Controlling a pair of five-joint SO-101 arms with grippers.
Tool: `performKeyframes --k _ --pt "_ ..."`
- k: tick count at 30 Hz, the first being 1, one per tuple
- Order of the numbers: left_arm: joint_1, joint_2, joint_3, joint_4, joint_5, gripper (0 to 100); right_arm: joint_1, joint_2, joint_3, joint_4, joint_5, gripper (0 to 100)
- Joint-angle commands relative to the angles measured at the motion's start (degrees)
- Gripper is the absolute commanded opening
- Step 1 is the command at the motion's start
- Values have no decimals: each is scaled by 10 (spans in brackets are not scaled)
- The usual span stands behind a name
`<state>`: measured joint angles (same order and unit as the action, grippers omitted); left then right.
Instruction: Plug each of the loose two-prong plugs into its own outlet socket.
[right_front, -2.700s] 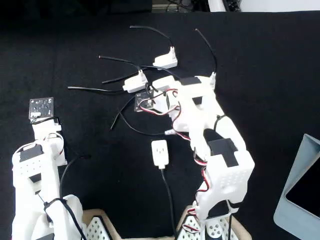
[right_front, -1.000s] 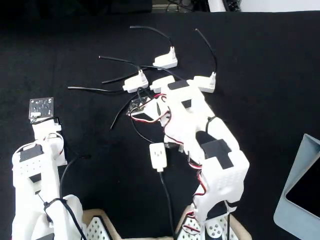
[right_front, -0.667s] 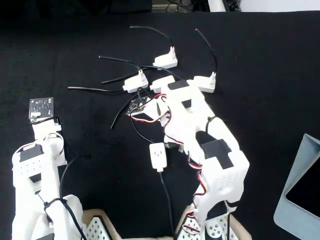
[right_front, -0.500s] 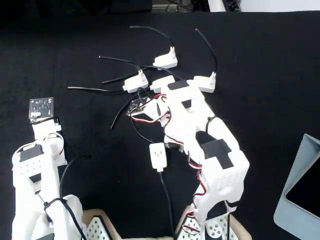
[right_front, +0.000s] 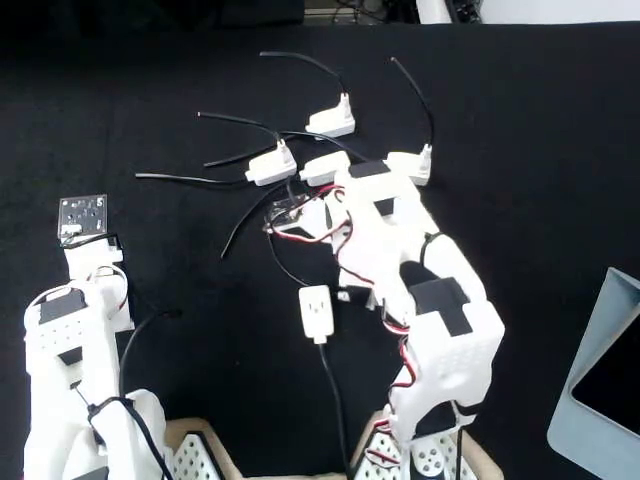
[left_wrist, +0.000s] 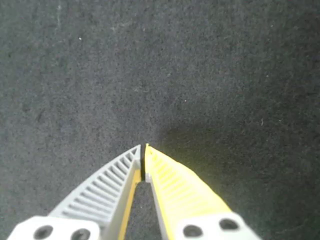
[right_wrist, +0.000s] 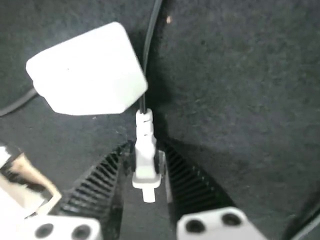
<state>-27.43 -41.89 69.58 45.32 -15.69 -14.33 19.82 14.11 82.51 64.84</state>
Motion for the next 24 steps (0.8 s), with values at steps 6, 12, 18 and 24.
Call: performKeyframes --k 6,12,18,24 --pt "5 -12 -4 -8 -4 30 -5 -87 -101 127 -16 11" --pt "6 -13 -26 -8 0 30 -27 -193 -131 155 -111 11" --pt "18 -13 -74 -3 34 30 -79 -284 -132 139 -345 11" --pt "84 -14 -101 -3 36 29 -148 -367 -99 73 -488 11"
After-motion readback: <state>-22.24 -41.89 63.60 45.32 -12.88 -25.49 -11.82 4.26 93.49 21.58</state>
